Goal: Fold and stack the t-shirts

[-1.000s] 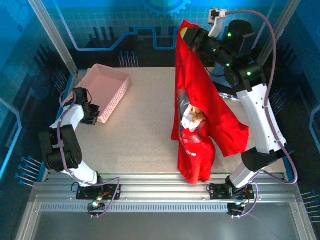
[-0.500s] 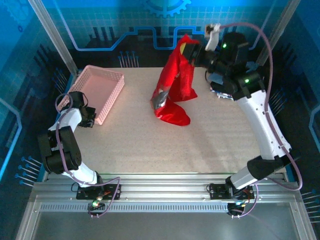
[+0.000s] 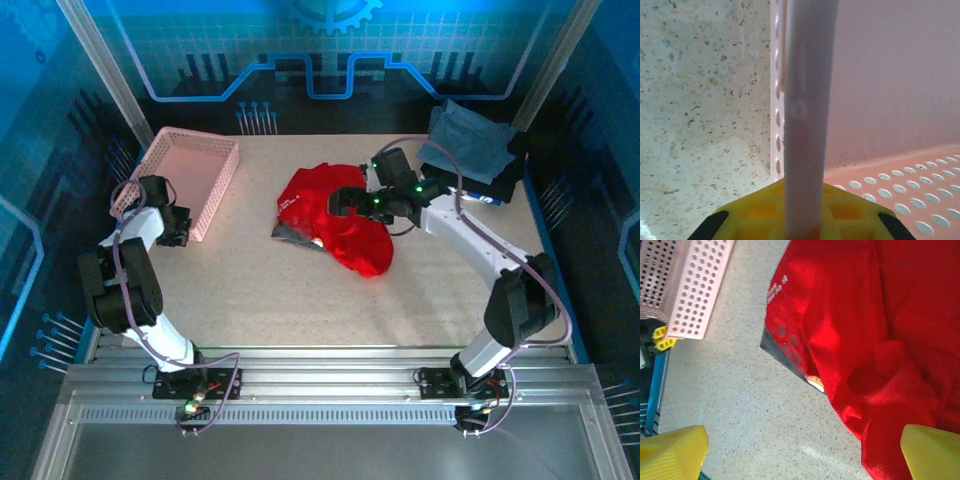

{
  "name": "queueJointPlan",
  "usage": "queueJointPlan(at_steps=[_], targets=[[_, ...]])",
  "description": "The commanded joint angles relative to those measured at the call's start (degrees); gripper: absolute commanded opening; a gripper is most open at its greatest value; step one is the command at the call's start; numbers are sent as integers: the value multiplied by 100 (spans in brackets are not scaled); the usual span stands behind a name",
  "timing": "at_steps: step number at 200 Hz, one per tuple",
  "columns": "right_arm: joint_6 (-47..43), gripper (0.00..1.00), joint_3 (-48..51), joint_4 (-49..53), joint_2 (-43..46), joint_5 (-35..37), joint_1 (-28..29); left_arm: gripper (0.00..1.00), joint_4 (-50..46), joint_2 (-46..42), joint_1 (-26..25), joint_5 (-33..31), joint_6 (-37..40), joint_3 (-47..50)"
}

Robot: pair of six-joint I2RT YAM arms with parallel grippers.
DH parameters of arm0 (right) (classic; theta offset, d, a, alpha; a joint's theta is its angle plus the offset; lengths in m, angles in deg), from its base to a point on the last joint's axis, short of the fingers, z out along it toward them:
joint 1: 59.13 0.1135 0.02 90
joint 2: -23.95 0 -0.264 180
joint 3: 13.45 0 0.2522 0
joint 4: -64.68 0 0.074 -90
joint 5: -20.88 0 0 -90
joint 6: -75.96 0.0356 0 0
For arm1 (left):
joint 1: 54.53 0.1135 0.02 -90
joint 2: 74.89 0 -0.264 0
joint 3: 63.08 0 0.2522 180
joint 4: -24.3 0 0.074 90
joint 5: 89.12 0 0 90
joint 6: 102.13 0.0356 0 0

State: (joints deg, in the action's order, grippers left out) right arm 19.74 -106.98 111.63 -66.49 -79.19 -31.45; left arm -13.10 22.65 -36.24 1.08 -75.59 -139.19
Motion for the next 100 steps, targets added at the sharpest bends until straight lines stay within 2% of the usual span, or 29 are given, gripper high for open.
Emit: queueJointPlan(at_steps=[1,27,72,83,100], targets=[[-450,100,110,429,678,226,-50,4,-15,300,61,252,-487,-76],[-509,100,626,601,1127,310,-203,5,160,537,61,285,-680,-248],[-152,100,1528,653,1564,189,-874,9,477,906,31,421,-852,-444],[-167,100,1644,585,1627,147,-927,19,643,940,23,466,-861,-445],[-196,100,1763,586,1618,79,-1029,52,931,955,10,683,-847,-461]])
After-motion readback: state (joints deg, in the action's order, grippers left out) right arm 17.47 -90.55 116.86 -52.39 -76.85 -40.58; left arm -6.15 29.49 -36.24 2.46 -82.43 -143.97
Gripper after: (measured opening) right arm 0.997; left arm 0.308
